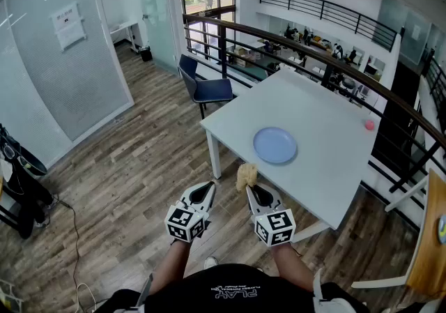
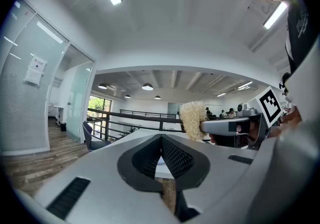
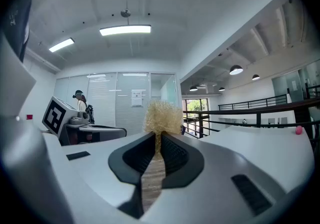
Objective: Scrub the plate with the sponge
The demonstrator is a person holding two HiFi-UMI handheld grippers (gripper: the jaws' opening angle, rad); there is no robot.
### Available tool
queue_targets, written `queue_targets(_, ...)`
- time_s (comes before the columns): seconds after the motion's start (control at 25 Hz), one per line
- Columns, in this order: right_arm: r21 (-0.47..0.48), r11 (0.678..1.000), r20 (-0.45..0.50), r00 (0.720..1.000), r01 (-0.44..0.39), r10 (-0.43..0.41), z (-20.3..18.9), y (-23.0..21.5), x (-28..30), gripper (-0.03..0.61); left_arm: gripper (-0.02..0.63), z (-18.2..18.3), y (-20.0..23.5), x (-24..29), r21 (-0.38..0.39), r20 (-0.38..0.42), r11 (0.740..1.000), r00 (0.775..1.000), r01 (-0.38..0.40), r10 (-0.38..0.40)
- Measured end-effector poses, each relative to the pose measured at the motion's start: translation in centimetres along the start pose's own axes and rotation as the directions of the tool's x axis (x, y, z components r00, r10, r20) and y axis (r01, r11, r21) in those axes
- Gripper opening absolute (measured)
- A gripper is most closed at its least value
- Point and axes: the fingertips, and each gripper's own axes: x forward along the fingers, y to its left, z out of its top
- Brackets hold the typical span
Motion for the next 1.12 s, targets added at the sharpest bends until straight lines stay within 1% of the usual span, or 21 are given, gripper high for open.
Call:
queue_targets(0.12, -0.003, 1.000, -0.010, 1.000, 0.007, -0.007, -0.3, 0.0, 0.2, 0.043, 0.012, -0.1, 0.5, -0.2, 0.001, 0.000, 1.000, 1.000, -0.004, 0.004)
queue_targets(0.32, 0.001, 1.000, -0.018, 1.000, 0.017, -0.017, -0.6, 0.4, 1.1, 0.043, 0.012, 0.8, 1.6, -0.6, -0.008, -0.003, 1.000, 1.000, -0.018, 0.018)
queue_targets(0.48, 0.012, 1.000, -0.022, 0.999, 0.026, -0.026, -0.8, 0.7, 2.3, 0.044, 0.012, -0.1, 2.8, -0.5, -0.015, -0.016, 1.000, 1.000, 0.007, -0.007)
queue_targets(0.6, 0.041, 0.999, -0.019, 1.000, 0.010, -0.009, -1.5, 1.3, 2.5, 0.044, 0.012, -1.2, 3.2, -0.8, -0.024, -0.019, 0.999, 1.000, 0.024, -0.024)
queue_targets(0.68, 0.045, 0.999, -0.009, 1.000, 0.005, -0.004, -1.7, 1.7, 2.9, 0.044, 0.012, -1.3, 3.5, -0.9, -0.021, -0.015, 0.999, 0.999, 0.037, -0.038)
queue_targets(0.8, 0.052, 0.998, 0.005, 1.000, 0.019, -0.019, -1.7, 2.5, 3.7, 0.044, 0.012, -1.4, 4.4, -1.2, -0.012, -0.016, 0.998, 0.998, 0.060, -0.060)
queue_targets(1.0, 0.040, 0.998, -0.016, 0.999, 0.051, -0.050, -2.6, 4.5, 5.6, 0.044, 0.012, -2.0, 6.7, -1.7, 0.004, -0.017, 0.996, 0.996, 0.093, -0.093)
queue_targets(1.12, 0.015, 0.998, -0.034, 0.998, 0.062, -0.061, -3.2, 5.8, 6.5, 0.044, 0.012, -2.2, 7.7, -2.1, -0.006, -0.015, 0.994, 0.994, 0.112, -0.112)
